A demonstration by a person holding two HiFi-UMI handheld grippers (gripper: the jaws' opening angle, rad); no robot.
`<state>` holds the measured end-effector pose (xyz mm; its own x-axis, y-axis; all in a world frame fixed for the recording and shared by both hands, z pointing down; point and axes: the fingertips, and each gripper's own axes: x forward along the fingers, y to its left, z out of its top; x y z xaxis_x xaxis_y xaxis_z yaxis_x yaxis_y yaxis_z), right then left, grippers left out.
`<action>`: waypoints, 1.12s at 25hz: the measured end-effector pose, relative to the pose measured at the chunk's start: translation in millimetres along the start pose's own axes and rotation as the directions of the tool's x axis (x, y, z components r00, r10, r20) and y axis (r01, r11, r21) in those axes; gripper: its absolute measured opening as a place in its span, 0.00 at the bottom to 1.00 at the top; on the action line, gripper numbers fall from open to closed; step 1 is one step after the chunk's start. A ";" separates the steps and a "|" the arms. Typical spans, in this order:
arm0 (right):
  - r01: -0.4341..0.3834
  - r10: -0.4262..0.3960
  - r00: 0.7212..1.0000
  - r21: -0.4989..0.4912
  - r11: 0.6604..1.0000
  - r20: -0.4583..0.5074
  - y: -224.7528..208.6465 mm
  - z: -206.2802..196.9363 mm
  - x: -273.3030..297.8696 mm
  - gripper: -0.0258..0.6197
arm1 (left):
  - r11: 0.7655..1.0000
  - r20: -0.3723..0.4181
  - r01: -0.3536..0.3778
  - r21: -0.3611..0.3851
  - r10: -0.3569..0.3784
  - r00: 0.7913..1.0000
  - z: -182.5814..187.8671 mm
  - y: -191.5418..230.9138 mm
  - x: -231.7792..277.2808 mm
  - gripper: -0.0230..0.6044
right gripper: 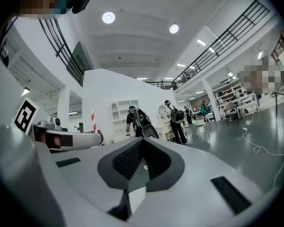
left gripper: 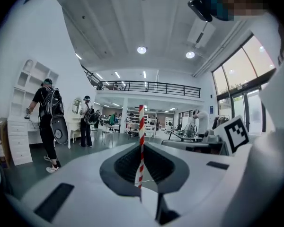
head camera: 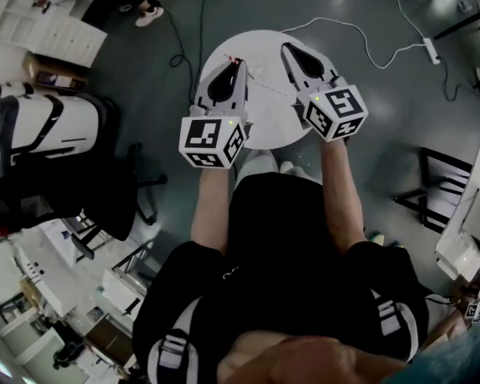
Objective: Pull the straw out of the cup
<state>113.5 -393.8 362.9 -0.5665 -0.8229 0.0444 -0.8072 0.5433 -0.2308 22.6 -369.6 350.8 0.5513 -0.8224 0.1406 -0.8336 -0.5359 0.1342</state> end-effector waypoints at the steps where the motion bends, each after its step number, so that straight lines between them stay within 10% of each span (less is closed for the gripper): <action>1: -0.013 0.013 1.000 -0.016 1.000 0.001 4.4 1.3 -2.9 0.07 | 1.000 0.011 -0.008 0.007 0.008 1.000 3.6 -3.2 -5.5 0.08; 28: -0.094 0.091 0.996 -0.198 0.976 -0.024 10.9 7.0 -68.9 0.07 | 0.998 0.099 -0.061 0.000 0.060 0.993 11.6 -45.3 -27.4 0.08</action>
